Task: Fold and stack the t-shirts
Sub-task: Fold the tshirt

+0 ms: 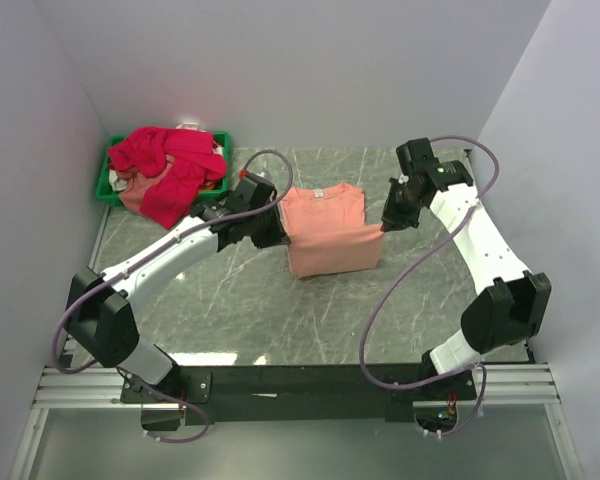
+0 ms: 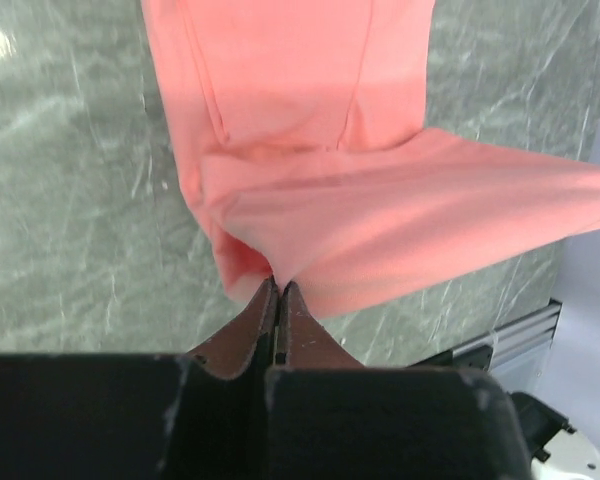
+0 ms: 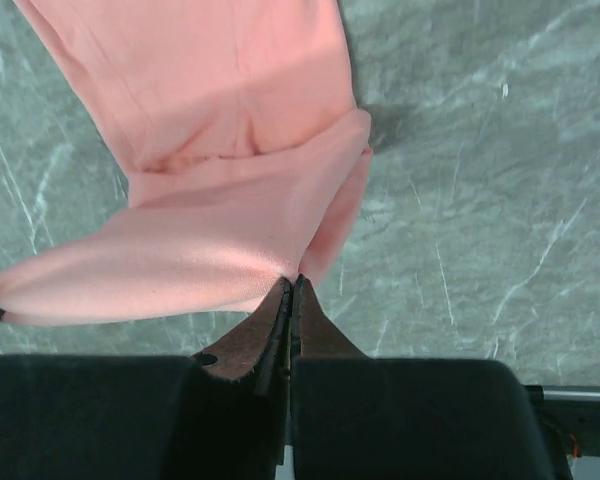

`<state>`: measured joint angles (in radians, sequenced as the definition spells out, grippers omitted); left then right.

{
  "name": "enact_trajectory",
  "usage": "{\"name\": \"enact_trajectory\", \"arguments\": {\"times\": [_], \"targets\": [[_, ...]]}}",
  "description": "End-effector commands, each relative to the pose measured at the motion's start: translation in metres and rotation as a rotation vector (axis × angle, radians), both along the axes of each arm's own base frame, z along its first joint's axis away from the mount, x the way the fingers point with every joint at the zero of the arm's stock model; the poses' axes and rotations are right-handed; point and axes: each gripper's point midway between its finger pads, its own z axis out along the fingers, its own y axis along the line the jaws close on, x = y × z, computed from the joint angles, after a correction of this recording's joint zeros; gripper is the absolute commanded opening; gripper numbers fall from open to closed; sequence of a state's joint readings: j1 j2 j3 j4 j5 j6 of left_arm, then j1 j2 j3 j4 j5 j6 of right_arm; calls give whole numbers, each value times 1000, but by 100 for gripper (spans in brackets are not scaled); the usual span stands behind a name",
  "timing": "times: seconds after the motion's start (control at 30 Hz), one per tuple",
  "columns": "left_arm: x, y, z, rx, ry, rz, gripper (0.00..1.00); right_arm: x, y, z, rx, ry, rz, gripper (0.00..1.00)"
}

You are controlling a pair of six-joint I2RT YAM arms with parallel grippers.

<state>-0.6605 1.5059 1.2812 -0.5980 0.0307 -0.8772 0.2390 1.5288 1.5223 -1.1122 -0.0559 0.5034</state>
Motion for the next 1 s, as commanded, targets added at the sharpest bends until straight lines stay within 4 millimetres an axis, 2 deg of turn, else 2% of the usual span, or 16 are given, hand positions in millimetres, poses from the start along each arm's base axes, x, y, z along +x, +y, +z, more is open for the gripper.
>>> {"name": "enact_trajectory", "arguments": {"times": [0.0,0.17,0.2,0.23,0.27,0.3,0.33,0.37,0.43,0.47,0.53,0.57,0.6,0.67,0.97], "targets": [[24,3,13,-5,-58,-12,0,25,-12,18,-37,-78,-30,0],[50,9,8,1,-55,-3,0,52,-11,19,-37,-84,-37,0],[55,9,8,0,-56,-4,0,57,-11,14,-41,-71,-38,0],[62,10,13,-10,-64,0,0,64,-10,19,-37,-89,-38,0],[66,9,7,-4,-55,-4,0,69,-11,20,-38,-91,-38,0],[70,10,6,-3,-54,-4,0,74,-11,13,-41,-74,-40,0],[77,10,11,-12,-64,-3,0,81,-11,19,-39,-92,-43,0],[81,10,3,-4,-48,-2,0,85,-10,18,-39,-91,-40,0],[91,11,7,-8,-59,5,0,98,-10,17,-40,-94,-41,0],[95,10,0,-4,-43,5,0,101,-9,16,-37,-92,-43,0],[104,11,3,-9,-55,13,0,113,-9,14,-34,-94,-44,0],[108,11,-4,-6,-43,11,0,117,-10,14,-31,-98,-44,0],[113,11,0,-12,-52,16,0,121,-9,8,-30,-84,-42,0],[119,11,-8,-6,-33,16,0,129,-10,8,-21,-93,-43,0],[142,20,-19,-8,-21,54,1,157,-8,-9,-12,-94,-28,0]]}}
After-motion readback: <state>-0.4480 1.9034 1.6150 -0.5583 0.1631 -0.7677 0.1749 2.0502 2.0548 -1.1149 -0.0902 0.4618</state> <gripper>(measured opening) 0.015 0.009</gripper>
